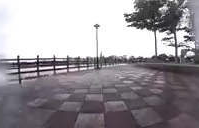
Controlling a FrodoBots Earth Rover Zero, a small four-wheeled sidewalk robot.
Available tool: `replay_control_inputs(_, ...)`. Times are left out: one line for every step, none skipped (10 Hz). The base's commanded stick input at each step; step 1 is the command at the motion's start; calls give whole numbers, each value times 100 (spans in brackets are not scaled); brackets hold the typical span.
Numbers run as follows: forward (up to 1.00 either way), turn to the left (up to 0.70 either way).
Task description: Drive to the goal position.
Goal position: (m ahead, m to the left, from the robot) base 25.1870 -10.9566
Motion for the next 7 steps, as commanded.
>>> replay_control_inputs(100,-1)
replay_control_inputs(100,-4)
replay_control_inputs(100,-30)
replay_control_inputs(100,-34)
replay_control_inputs(100,-35)
replay_control_inputs(100,-33)
replay_control_inputs(100,-32)
